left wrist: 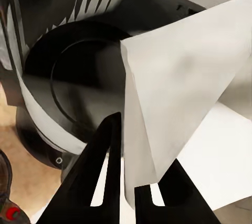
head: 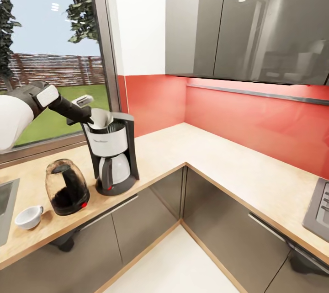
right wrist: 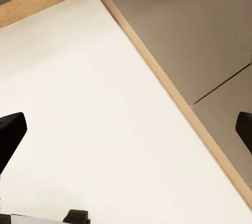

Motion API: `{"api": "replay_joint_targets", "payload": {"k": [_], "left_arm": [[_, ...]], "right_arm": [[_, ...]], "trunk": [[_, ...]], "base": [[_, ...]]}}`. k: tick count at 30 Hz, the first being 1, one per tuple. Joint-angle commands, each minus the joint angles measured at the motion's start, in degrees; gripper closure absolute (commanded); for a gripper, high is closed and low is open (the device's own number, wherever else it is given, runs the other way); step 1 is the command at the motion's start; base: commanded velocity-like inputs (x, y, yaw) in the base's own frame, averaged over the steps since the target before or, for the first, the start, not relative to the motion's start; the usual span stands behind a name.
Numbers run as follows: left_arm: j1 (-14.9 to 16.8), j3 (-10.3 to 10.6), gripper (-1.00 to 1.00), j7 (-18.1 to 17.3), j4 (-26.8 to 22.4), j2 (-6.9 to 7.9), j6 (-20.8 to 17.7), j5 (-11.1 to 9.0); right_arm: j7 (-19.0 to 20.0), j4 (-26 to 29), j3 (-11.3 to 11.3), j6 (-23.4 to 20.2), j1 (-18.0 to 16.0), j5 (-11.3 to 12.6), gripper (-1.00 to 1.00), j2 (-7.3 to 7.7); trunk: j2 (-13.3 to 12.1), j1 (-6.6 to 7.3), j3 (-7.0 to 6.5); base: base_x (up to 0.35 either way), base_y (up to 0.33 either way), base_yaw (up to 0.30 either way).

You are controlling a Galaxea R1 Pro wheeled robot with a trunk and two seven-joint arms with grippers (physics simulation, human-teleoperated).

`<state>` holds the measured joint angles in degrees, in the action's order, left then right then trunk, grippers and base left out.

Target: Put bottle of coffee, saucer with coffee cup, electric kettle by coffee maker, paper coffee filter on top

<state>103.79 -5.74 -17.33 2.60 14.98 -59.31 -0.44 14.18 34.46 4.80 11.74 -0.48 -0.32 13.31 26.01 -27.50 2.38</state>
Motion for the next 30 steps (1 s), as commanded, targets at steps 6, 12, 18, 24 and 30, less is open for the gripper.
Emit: {"api": "replay_joint_targets", "payload": {"k": [6,12,18,24,30], "left_arm": [[-1.11,-0.41,1.0,0.11,0.07,0.04,-0.1,0.09],[-1.78,-0.35,1.0,0.11,0.04,-0.02,-0.1,0.09],[-1.83,-0.4,1.0,0.11,0.04,-0.04,-0.15,0.09],[-1.84,-0.56,-1.0,0.03,-0.39,-0.04,-0.1,-0.06],[-1.84,-0.53,-1.0,0.02,-0.56,-0.03,-0.1,-0.09]], "right_arm": [[0.49,-0.01,0.3,0.13,-0.05,-0.03,-1.0,-0.04],[0.49,-0.01,0.3,0.13,-0.05,-0.03,-1.0,-0.04],[0.49,-0.01,0.3,0.13,-0.05,-0.03,-1.0,-0.04],[0.49,-0.01,0.3,0.13,-0.05,-0.03,-1.0,-0.04],[0.49,-0.01,0.3,0.13,-0.05,-0.03,-1.0,-0.04]], "trunk": [[0.12,-0.05,0.13],[0.12,-0.05,0.13],[0.12,-0.05,0.13],[0.12,-0.05,0.13],[0.12,-0.05,0.13]], "base": [[0.067,0.054,0.0],[0.005,0.004,0.0],[0.0,0.0,0.0],[0.0,0.0,0.0],[0.0,0.0,0.0]]}}
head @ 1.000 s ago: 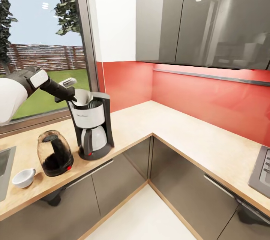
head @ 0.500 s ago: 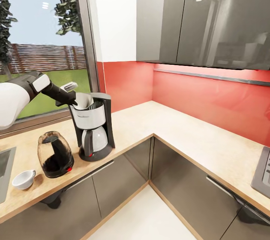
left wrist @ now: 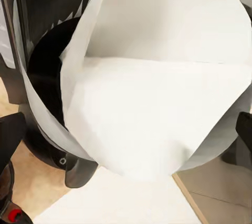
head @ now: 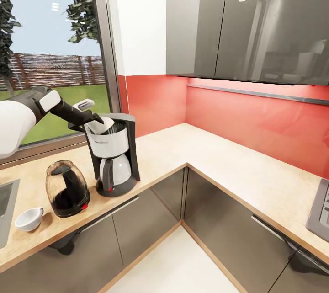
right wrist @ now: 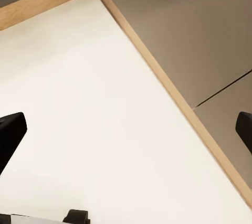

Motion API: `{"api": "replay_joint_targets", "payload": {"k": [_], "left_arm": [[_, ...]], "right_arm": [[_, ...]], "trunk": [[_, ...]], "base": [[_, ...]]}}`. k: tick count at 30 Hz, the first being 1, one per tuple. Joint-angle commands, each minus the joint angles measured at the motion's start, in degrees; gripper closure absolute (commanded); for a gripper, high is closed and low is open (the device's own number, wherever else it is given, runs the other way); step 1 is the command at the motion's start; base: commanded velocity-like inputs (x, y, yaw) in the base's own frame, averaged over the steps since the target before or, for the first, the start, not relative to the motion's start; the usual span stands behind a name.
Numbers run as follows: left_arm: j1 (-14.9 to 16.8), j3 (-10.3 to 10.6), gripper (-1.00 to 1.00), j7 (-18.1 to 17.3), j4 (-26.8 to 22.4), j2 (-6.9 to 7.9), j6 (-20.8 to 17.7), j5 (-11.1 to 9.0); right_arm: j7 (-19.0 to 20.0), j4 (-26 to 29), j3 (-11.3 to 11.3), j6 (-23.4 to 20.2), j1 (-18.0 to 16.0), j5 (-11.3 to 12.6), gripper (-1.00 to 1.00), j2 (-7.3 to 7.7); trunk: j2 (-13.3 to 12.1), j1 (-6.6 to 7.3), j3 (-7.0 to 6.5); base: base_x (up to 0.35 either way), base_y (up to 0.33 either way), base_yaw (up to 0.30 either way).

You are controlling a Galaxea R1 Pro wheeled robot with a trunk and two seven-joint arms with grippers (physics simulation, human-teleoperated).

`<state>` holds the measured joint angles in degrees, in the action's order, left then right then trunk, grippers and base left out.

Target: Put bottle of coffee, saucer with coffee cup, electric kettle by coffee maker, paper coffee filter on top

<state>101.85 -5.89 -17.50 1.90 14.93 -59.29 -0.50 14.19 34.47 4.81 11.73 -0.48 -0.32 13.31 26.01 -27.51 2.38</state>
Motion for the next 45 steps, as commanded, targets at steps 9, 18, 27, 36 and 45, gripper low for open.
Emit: {"api": "replay_joint_targets", "payload": {"k": [9,18,27,36,45], "left_arm": [[0.1,-0.35,-1.0,0.19,0.12,0.1,-0.12,0.04],[0.81,-0.57,-1.0,0.19,0.13,1.37,-0.12,0.06],[2.21,-0.94,-1.0,0.19,0.2,1.85,-0.12,0.04],[4.98,-0.95,-1.0,0.19,0.39,2.12,-0.12,-0.13],[7.86,-0.86,-1.0,0.19,0.57,3.55,-0.12,-0.14]], "right_arm": [[0.49,-0.02,0.29,0.13,-0.05,-0.03,-1.0,-0.03],[0.49,-0.09,0.29,0.13,-0.05,-0.09,-1.0,-0.03],[0.49,-0.11,0.29,0.13,-0.05,-0.1,-1.0,-0.03],[0.49,-0.11,0.29,0.13,-0.05,-0.12,-1.0,-0.03],[0.49,-0.16,0.29,0.13,-0.05,-0.12,-1.0,-0.03]], "trunk": [[0.12,-0.03,0.13],[0.12,-0.03,0.13],[0.12,-0.03,0.13],[0.12,-0.03,0.13],[0.12,-0.03,0.13]], "base": [[0.0,0.0,0.0],[0.0,0.0,0.0],[0.0,0.0,0.0],[0.0,0.0,0.0],[0.0,0.0,0.0]]}}
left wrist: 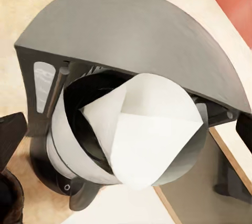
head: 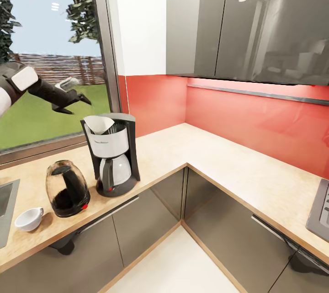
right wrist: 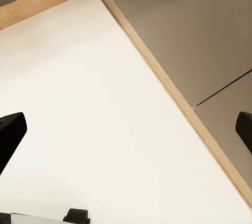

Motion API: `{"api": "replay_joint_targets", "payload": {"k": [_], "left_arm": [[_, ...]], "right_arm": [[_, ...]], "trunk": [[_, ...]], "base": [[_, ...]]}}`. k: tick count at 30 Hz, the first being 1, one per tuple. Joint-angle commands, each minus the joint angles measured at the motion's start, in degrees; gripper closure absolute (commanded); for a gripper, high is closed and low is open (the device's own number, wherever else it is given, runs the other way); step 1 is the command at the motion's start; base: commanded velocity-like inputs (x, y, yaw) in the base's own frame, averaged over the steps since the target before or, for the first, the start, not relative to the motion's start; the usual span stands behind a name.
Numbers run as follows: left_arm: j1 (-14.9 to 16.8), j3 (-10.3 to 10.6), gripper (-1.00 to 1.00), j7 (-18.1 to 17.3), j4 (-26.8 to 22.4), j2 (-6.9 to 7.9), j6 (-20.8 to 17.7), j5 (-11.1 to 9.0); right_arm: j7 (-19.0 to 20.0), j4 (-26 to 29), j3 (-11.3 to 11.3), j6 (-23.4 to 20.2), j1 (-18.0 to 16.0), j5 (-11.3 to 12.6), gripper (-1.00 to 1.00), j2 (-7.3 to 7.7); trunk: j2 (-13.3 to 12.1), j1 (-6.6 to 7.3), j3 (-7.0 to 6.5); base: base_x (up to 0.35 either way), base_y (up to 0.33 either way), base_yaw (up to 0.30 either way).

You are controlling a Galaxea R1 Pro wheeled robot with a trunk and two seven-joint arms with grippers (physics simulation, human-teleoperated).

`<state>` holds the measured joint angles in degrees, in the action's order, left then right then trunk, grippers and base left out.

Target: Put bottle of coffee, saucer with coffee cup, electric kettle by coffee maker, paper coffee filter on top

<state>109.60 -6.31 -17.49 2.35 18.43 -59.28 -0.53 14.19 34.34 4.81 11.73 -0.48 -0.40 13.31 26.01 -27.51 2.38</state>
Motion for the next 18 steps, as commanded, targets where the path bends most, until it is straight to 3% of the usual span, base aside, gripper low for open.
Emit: {"api": "replay_joint_targets", "payload": {"k": [1,4,6,18], "left_arm": [[0.2,-0.45,-1.0,0.18,0.09,0.32,-0.13,-0.1],[0.43,-0.53,-1.0,0.18,-0.13,2.45,-0.13,-0.16],[0.39,-0.59,-1.0,0.14,-0.14,3.13,-0.17,-0.23],[-0.23,-0.95,-1.0,-1.85,0.28,3.7,-0.27,-0.61]], "right_arm": [[0.49,-0.01,0.29,0.14,-0.05,-0.04,-1.0,-0.03],[0.49,-0.03,0.29,0.14,-0.05,-0.04,-1.0,-0.03],[0.49,-0.05,0.29,0.14,-0.05,-0.04,-1.0,-0.03],[0.49,-0.04,0.29,0.14,-0.05,-0.04,-1.0,-0.04]], "trunk": [[0.12,-0.04,0.13],[0.12,-0.04,0.13],[0.12,-0.04,0.13],[0.12,-0.04,0.13]], "base": [[0.0,0.0,0.0],[0.0,0.0,0.0],[0.0,0.0,0.0],[-0.001,0.0,0.0]]}}
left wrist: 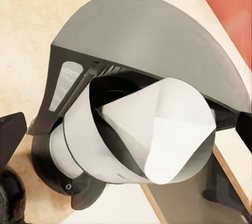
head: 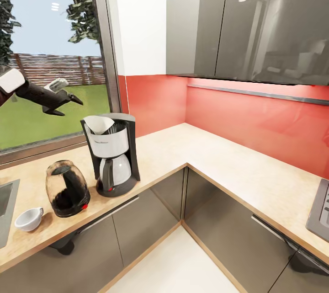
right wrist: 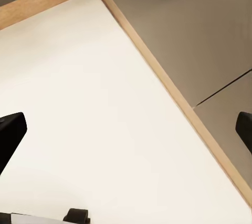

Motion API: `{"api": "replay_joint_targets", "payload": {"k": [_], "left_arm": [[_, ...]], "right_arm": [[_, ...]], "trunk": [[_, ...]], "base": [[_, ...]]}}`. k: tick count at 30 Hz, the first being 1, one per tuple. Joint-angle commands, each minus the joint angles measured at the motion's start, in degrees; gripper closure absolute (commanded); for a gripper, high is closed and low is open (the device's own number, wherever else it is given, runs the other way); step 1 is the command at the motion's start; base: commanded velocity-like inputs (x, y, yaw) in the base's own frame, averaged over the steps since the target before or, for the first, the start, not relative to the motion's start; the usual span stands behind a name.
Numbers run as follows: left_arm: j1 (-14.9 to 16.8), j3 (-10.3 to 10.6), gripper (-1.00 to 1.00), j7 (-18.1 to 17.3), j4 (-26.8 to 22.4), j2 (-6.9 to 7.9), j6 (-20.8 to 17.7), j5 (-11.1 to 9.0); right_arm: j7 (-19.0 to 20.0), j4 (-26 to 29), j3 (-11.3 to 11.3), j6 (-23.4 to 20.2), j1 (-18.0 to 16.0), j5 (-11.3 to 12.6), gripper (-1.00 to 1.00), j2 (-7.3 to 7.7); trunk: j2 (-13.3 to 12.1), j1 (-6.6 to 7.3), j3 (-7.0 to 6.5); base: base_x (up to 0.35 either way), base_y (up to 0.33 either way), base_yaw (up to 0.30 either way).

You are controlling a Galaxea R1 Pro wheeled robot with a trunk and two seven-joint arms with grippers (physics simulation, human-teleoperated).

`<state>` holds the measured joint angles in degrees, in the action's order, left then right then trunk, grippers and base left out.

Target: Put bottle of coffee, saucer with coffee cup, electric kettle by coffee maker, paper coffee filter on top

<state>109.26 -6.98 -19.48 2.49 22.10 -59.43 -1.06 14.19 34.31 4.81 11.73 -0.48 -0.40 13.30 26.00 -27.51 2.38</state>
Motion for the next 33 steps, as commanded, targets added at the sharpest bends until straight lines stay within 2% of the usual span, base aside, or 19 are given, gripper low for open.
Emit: {"api": "replay_joint_targets", "payload": {"k": [1,5,17,30,33], "left_arm": [[0.08,-0.26,-1.0,-0.16,0.14,0.07,-0.11,-0.1],[-0.06,-0.16,-1.0,-1.44,0.11,0.43,-0.01,-0.16],[-0.42,-0.05,-1.0,-1.7,0.15,0.95,0.31,-0.09],[-1.8,0.39,-1.0,-1.7,0.15,0.84,0.73,0.18],[-4.86,0.39,-1.0,-1.7,-0.09,0.74,0.9,0.16]], "right_arm": [[0.49,-0.01,0.29,0.13,-0.05,-0.04,-1.0,-0.03],[0.49,0.0,0.29,0.13,-0.05,-0.04,-1.0,-0.04],[0.49,0.05,0.27,0.13,-0.05,-0.01,-1.0,-0.09],[0.49,0.05,0.2,0.13,-0.05,0.02,-1.0,-0.12],[0.49,0.05,0.25,0.13,-0.05,-0.02,-1.0,-0.12]], "trunk": [[0.12,-0.03,0.13],[0.12,-0.03,0.13],[0.12,-0.03,0.13],[0.12,-0.03,0.13],[0.12,-0.03,0.13]], "base": [[-0.05,0.0,0.0],[-0.233,0.0,0.0],[-0.337,0.0,0.016],[-0.32,-0.071,0.244],[-0.154,-0.081,0.131]]}}
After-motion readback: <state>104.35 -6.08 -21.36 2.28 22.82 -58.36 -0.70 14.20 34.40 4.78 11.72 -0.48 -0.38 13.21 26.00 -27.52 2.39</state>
